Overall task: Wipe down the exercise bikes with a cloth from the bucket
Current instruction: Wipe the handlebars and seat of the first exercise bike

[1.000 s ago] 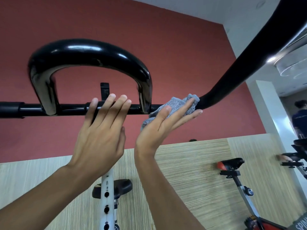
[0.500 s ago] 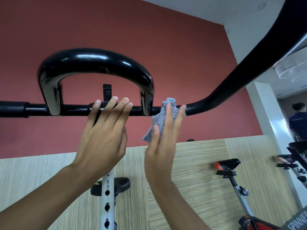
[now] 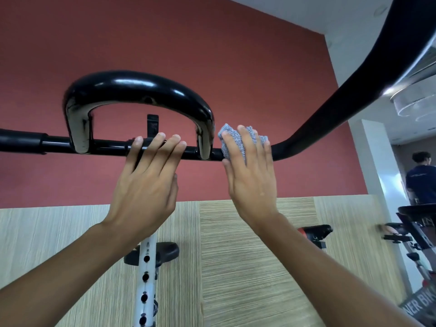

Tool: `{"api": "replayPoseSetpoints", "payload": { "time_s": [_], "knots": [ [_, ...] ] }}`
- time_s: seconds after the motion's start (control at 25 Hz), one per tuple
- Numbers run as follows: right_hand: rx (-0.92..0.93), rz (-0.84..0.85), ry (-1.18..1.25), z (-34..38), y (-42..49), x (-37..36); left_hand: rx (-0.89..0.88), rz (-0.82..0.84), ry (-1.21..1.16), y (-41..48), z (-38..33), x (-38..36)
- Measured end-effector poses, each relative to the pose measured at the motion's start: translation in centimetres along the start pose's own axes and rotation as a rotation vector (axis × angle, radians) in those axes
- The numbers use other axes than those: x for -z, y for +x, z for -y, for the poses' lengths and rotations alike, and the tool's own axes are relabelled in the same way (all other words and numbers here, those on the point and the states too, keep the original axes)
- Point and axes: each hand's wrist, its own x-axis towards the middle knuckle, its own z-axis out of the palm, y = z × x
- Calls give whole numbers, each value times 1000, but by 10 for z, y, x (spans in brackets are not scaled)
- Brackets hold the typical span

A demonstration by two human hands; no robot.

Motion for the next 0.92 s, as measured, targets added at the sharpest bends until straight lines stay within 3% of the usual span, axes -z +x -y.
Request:
{"api": "replayPoseSetpoints", "payload": {
  "time_s": [0.24,0.36,0.64,0.76,0.92],
  "knots": [
    [52,192,-49,-6,10,14,-8,149,39,3,-3,21],
    [-43,269,141,5,14,25,-8,241,26,4,-2,31],
    [-388,455,770,45,18,84,124,367,-241,13,-5,67],
    [-613,585,883,61,28,117,229,392,-383,15,-3,90],
    [-824,789,907,65,35,164,396,716,-459,19,-10,137]
  ]
}}
